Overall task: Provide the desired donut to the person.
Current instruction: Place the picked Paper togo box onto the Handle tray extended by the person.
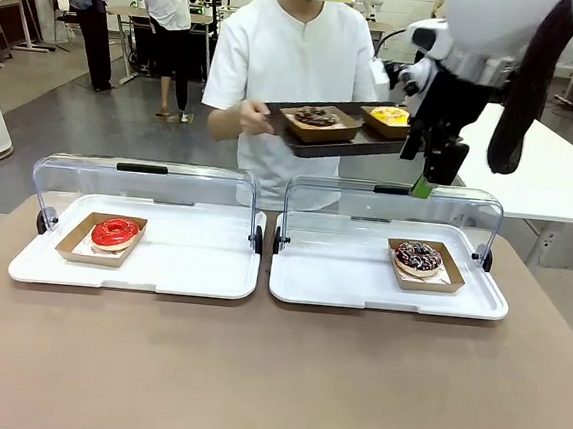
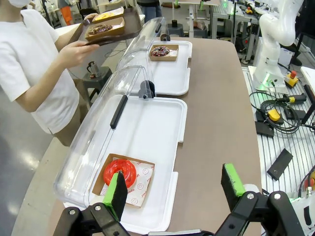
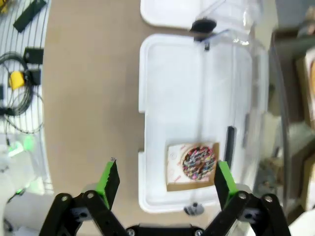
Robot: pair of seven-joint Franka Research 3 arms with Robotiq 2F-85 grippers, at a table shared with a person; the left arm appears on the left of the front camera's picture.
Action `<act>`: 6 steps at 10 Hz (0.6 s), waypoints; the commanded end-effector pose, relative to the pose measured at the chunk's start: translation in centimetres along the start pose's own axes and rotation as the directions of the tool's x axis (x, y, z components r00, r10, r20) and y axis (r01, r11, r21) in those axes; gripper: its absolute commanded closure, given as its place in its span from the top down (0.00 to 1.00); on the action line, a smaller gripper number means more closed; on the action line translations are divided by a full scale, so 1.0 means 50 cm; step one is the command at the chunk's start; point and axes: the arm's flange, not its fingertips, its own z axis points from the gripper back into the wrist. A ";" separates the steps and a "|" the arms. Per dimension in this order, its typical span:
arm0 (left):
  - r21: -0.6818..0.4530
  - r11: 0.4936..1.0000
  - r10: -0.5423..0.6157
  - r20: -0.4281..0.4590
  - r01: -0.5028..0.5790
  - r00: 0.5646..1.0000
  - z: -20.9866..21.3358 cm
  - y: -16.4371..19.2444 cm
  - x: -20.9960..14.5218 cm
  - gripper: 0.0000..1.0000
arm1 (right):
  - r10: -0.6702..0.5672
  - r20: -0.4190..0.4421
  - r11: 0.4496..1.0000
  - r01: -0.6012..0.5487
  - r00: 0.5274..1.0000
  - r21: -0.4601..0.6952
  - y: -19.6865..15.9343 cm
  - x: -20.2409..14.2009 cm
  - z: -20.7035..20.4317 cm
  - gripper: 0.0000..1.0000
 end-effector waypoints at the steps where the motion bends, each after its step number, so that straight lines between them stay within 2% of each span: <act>1: -0.003 1.000 -0.002 -0.013 0.002 1.000 0.003 -0.004 0.001 1.00 | -0.007 0.386 0.999 -0.011 0.922 0.044 0.016 -0.135 0.048 1.00; 3: -0.003 1.000 -0.002 -0.013 0.002 1.000 0.003 -0.004 0.001 1.00 | 0.009 0.594 0.998 -0.041 0.804 0.040 0.012 -0.260 0.048 1.00; 4: -0.003 1.000 -0.002 -0.013 0.002 1.000 0.003 -0.004 0.001 1.00 | -0.001 0.666 0.999 -0.032 0.746 0.038 0.014 -0.321 0.027 1.00; 6: -0.003 1.000 -0.002 -0.013 0.002 1.000 0.003 -0.004 0.001 1.00 | -0.135 0.738 0.991 0.094 0.661 0.097 0.035 -0.453 -0.024 1.00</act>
